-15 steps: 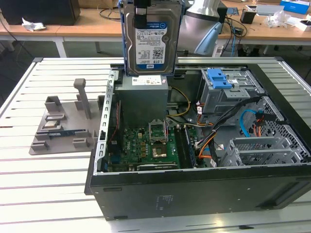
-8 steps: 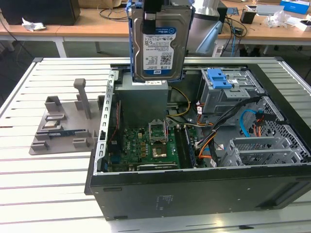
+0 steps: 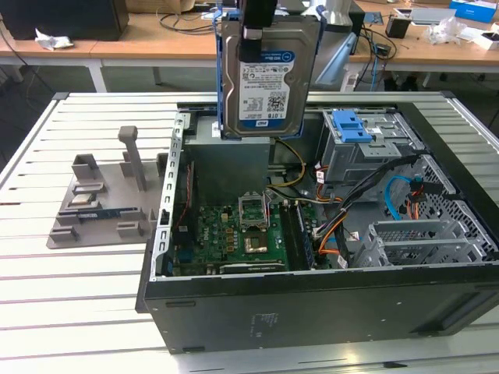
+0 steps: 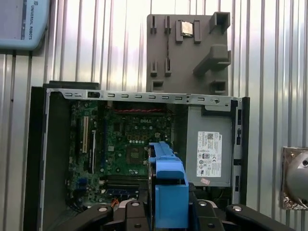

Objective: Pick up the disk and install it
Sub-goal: 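Pick up the disk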

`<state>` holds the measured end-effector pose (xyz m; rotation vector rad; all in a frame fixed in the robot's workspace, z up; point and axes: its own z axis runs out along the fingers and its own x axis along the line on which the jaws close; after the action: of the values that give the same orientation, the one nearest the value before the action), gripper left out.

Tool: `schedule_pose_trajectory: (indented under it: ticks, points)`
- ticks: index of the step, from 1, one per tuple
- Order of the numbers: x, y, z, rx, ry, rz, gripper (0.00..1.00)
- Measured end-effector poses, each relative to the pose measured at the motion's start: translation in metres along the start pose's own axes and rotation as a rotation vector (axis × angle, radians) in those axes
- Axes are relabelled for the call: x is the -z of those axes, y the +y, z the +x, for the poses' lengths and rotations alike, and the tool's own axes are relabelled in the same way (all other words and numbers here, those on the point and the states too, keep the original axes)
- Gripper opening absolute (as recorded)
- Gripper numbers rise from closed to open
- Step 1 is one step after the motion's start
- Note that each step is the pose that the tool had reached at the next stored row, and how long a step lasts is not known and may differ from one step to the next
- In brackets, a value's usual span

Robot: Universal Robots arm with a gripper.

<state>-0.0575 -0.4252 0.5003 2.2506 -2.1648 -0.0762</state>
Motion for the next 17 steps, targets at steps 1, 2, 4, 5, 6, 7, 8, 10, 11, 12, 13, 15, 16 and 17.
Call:
schedule_pose_trajectory:
  ticks: [1, 2, 4, 5, 6, 7, 8, 10, 11, 12, 13, 15, 16, 17]
  points:
    - [0.0000, -0.0018, 0.0030, 0.000, 0.0000, -0.0001, 0.37]
    - [-0.0001, -0.0036, 0.0059, 0.000, 0.0000, -0.0001, 0.37]
    - [-0.0002, -0.0063, 0.0105, 0.000, 0.0000, 0.0000, 0.37]
    - [-0.0003, -0.0074, 0.0124, 0.000, 0.0000, -0.0001, 0.37]
    - [-0.0003, -0.0085, 0.0145, 0.000, -0.0001, -0.0001, 0.37]
    - [-0.0004, -0.0093, 0.0158, 0.000, 0.0000, -0.0001, 0.37]
    - [-0.0004, -0.0105, 0.0177, 0.000, 0.0000, -0.0001, 0.37]
    - [-0.0004, -0.0121, 0.0204, 0.000, 0.0000, -0.0001, 0.37]
    - [-0.0005, -0.0128, 0.0215, 0.000, -0.0001, -0.0001, 0.37]
    - [-0.0005, -0.0136, 0.0229, 0.000, 0.0000, -0.0001, 0.37]
    - [-0.0005, -0.0153, 0.0256, 0.000, 0.0001, -0.0002, 0.37]
    - [-0.0006, -0.0170, 0.0283, 0.000, 0.0000, -0.0001, 0.37]
    - [-0.0007, -0.0182, 0.0300, 0.000, 0.0000, -0.0001, 0.37]
    - [-0.0007, -0.0191, 0.0317, 0.000, 0.0000, -0.0001, 0.37]
